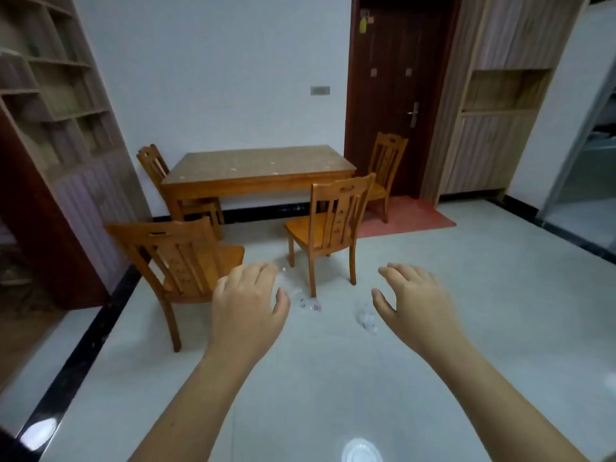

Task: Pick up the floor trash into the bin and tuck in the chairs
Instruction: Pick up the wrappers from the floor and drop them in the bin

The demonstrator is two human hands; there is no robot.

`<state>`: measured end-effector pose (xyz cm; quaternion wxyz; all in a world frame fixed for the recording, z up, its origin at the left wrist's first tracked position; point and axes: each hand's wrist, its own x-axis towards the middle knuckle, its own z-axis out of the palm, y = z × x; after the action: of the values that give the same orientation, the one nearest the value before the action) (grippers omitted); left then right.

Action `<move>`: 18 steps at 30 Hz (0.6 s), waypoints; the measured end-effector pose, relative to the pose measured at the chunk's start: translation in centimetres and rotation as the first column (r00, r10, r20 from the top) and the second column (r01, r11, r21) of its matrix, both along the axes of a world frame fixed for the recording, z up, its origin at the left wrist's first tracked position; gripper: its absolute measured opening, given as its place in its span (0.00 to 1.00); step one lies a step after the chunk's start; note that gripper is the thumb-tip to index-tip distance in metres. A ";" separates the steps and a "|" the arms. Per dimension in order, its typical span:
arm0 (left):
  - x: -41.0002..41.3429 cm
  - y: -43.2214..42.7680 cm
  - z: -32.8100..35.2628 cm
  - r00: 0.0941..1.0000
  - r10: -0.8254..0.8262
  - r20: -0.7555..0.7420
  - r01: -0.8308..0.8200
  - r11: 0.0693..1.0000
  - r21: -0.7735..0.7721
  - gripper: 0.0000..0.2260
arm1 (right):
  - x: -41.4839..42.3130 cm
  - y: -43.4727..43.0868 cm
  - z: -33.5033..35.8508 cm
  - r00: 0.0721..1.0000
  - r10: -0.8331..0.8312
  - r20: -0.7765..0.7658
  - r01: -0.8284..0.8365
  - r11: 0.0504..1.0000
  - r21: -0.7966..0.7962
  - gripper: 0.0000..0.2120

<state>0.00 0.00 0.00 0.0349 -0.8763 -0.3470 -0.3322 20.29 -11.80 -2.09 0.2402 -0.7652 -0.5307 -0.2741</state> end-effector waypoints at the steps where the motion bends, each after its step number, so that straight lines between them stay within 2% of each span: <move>1: 0.3 0.7 -0.7 1.000 -0.011 0.002 0.011 1.000 -0.011 0.18 | 0.3 0.7 -0.9 1.000 -0.003 -0.009 0.003 1.000 0.003 0.12; 7: 2.0 7.3 -6.5 1.000 0.002 -0.031 -0.006 0.989 -0.146 0.20 | 2.6 6.0 -6.3 0.996 -0.055 -0.076 0.051 0.997 -0.056 0.14; 10: 2.4 11.1 -8.2 0.999 0.039 0.034 -0.031 0.977 -0.209 0.21 | 2.9 10.1 -7.4 0.982 -0.092 -0.164 0.082 0.995 -0.064 0.14; 14: 3.4 17.6 -9.6 0.989 0.095 0.114 -0.056 0.949 -0.309 0.22 | 2.7 18.1 -8.7 0.975 -0.064 -0.212 0.044 0.994 -0.097 0.13; 18: 5.3 22.7 -11.4 0.991 0.098 0.091 -0.061 0.936 -0.346 0.20 | 4.7 22.9 -10.4 0.967 -0.051 -0.250 0.011 0.987 -0.159 0.12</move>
<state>5.26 22.68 -11.37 -0.1233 -0.8353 -0.4360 -0.3115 24.95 11.11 -12.52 0.2407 -0.8186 -0.5036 -0.1355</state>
